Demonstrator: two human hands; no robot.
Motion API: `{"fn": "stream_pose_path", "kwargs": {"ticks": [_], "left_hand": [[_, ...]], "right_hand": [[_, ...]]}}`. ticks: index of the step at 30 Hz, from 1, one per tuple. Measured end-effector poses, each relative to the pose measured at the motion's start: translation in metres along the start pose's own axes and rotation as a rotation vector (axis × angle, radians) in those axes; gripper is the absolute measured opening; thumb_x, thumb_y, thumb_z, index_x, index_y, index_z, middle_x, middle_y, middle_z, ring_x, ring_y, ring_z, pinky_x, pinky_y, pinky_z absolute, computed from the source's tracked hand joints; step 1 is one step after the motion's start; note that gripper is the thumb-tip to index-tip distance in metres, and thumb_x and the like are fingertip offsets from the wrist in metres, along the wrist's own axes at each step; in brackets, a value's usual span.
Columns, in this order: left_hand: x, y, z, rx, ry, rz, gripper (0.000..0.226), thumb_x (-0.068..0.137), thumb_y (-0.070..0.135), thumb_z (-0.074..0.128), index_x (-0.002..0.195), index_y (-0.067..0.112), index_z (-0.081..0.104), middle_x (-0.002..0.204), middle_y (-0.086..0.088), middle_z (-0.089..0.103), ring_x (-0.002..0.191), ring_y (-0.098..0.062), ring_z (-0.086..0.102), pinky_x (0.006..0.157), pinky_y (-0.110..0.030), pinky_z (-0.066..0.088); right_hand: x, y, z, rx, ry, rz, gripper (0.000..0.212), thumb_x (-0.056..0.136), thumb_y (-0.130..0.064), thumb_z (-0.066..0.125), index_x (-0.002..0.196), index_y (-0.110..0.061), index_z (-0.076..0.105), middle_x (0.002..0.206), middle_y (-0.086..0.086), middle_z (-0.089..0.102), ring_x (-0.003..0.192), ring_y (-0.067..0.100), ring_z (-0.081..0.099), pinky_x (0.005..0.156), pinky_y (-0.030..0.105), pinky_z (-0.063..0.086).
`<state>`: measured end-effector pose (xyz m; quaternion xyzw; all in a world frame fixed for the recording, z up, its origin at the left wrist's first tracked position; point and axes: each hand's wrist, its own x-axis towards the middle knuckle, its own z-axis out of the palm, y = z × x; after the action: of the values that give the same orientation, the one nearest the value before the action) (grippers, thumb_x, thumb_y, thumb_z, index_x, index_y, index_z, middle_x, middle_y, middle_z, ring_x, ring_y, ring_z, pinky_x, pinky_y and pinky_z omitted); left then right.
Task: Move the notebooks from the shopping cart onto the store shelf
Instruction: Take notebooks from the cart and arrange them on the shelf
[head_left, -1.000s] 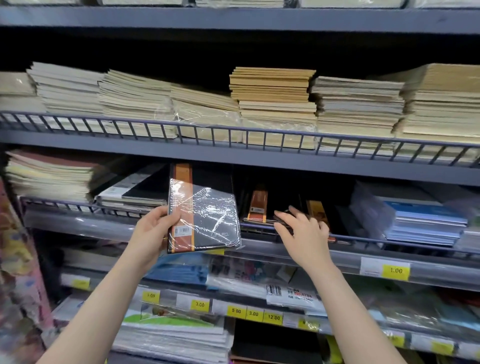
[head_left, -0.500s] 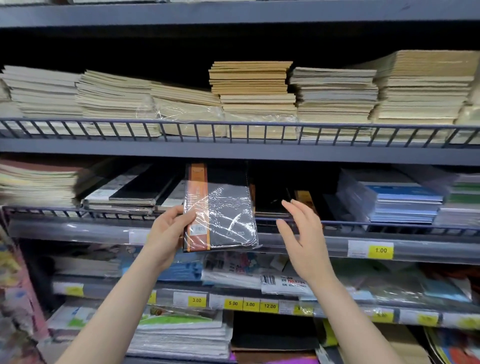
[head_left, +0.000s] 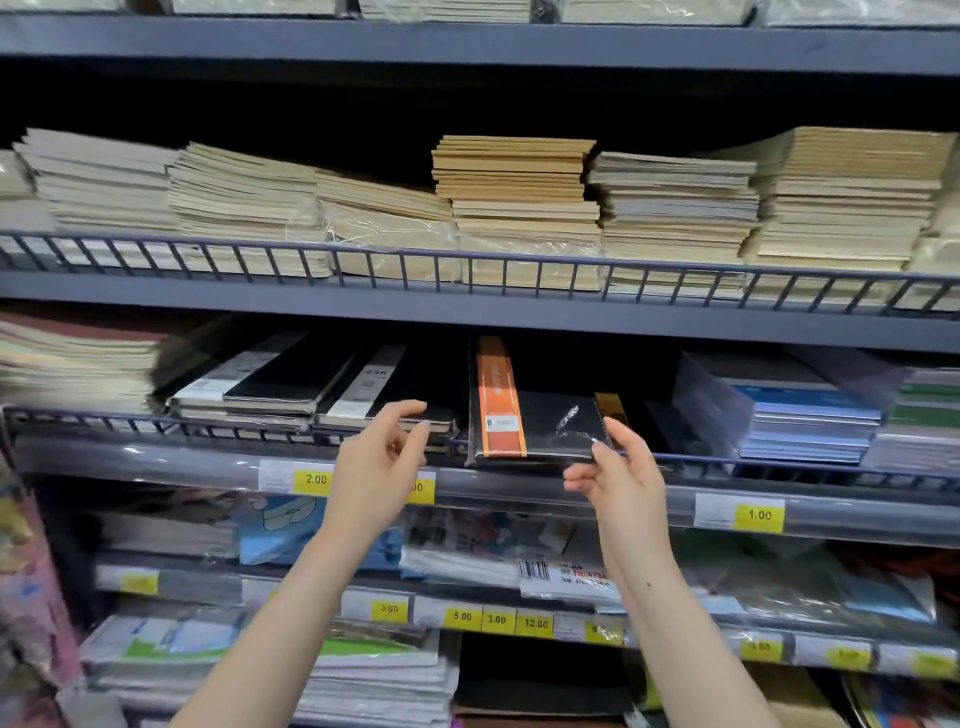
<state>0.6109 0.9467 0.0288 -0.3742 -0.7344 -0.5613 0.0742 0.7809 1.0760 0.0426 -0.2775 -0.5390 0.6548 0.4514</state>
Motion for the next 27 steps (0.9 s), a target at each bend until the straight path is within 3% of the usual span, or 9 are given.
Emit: {"fn": "stream_pose_path", "kwargs": {"ticks": [4,8,11,13,16,19,22,27], "left_hand": [[0.007,-0.017,-0.005,0.340,0.022,0.133,0.035,0.092,0.026,0.052,0.126,0.029,0.053,0.057,0.008,0.053,0.056,-0.012,0.050,0.051,-0.029,0.036],[0.007,-0.027,0.000,0.456,-0.034,0.161,0.038,0.092,0.025,0.050,0.130,0.026,0.049,0.058,0.003,0.055,0.050,-0.015,0.047,0.043,-0.026,0.033],[0.006,-0.030,0.001,0.443,-0.030,0.172,0.038,0.092,0.023,0.051,0.130,0.025,0.049,0.057,0.002,0.055,0.050,-0.016,0.049,0.043,-0.028,0.035],[0.006,-0.032,0.002,0.441,-0.028,0.181,0.039,0.092,0.022,0.052,0.130,0.023,0.049,0.056,0.003,0.053,0.049,-0.017,0.049,0.043,-0.028,0.036],[0.005,-0.033,0.004,0.428,-0.004,0.198,0.039,0.091,0.022,0.053,0.130,0.022,0.049,0.055,0.006,0.051,0.048,-0.013,0.047,0.042,-0.024,0.030],[0.006,-0.024,0.000,0.368,-0.010,0.214,0.037,0.087,0.034,0.048,0.123,0.023,0.048,0.057,0.005,0.050,0.048,-0.014,0.048,0.043,-0.025,0.035],[0.008,-0.005,-0.010,0.351,-0.112,0.208,0.037,0.083,0.046,0.038,0.116,0.032,0.041,0.060,0.006,0.051,0.049,-0.013,0.050,0.045,-0.029,0.040],[-0.007,0.023,-0.028,0.442,-0.346,0.130,0.029,0.081,0.049,0.036,0.103,0.032,0.043,0.068,0.011,0.054,0.052,-0.011,0.050,0.045,-0.022,0.033]], "right_hand": [[0.031,-0.002,0.019,-0.090,0.049,0.036,0.036,0.096,-0.008,0.040,0.131,-0.013,0.041,0.075,0.002,0.061,0.053,0.012,0.059,0.064,0.029,0.055],[0.038,0.007,0.018,-0.499,-0.010,-0.028,0.036,0.095,-0.019,0.041,0.131,-0.015,0.042,0.075,0.004,0.065,0.055,0.013,0.053,0.051,0.024,0.044],[0.041,0.011,0.011,-0.700,-0.015,-0.111,0.038,0.094,-0.026,0.042,0.130,-0.017,0.045,0.102,0.011,0.067,0.081,0.021,0.061,0.071,0.033,0.051],[0.041,0.010,0.011,-0.729,-0.012,-0.135,0.040,0.093,-0.032,0.040,0.131,-0.020,0.044,0.109,0.011,0.066,0.092,0.026,0.061,0.084,0.040,0.050],[0.033,0.006,0.007,-0.817,0.007,-0.202,0.047,0.092,-0.046,0.035,0.135,-0.027,0.037,0.088,-0.004,0.063,0.087,0.019,0.058,0.087,0.042,0.047],[0.015,-0.002,0.005,-0.916,0.000,-0.379,0.043,0.091,-0.044,0.040,0.131,-0.028,0.040,0.058,-0.006,0.053,0.064,0.017,0.057,0.069,0.040,0.050],[-0.002,-0.011,0.013,-0.972,-0.124,-0.423,0.032,0.091,-0.032,0.046,0.122,-0.027,0.049,0.063,-0.010,0.053,0.059,0.005,0.052,0.058,0.031,0.042],[-0.022,-0.034,0.020,-1.029,-0.300,-0.285,0.015,0.091,-0.030,0.048,0.102,-0.026,0.057,0.078,-0.013,0.059,0.066,0.009,0.053,0.063,0.032,0.045]]}}
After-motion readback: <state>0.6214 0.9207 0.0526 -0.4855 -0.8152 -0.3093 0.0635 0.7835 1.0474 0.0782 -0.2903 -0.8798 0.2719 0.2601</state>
